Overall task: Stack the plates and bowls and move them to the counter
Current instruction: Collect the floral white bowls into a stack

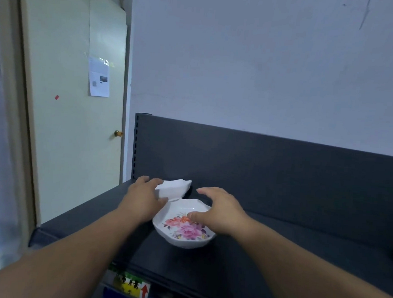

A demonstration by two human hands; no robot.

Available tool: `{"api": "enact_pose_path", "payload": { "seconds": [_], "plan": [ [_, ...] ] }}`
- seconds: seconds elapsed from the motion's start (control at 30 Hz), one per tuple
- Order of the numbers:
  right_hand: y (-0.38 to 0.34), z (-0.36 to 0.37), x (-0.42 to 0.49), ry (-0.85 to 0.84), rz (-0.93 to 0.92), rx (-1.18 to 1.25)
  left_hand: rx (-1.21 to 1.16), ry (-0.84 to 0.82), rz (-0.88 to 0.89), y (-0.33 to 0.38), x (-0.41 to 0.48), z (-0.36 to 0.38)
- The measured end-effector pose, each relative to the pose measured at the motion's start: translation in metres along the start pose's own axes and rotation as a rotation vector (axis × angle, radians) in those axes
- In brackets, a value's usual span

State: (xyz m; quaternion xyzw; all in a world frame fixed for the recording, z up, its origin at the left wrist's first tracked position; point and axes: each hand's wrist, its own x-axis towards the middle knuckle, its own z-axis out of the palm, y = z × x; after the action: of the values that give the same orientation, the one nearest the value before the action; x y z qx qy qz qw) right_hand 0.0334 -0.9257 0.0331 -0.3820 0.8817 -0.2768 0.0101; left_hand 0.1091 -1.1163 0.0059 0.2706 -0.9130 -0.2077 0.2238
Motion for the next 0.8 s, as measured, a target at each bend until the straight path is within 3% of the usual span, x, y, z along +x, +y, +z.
{"api": "enact_pose_path", "payload": {
  "seconds": [0.57,0.8],
  "plan": [
    [0.024,-0.022,-0.011,0.099,0.038,0.057,-0.034,0.199,0.075,0.024,0.012,0.007],
    [0.042,-0.058,-0.037,0.177,0.053,0.023,-0.1,0.29,0.188,0.074,-0.004,0.0]
  ]
}}
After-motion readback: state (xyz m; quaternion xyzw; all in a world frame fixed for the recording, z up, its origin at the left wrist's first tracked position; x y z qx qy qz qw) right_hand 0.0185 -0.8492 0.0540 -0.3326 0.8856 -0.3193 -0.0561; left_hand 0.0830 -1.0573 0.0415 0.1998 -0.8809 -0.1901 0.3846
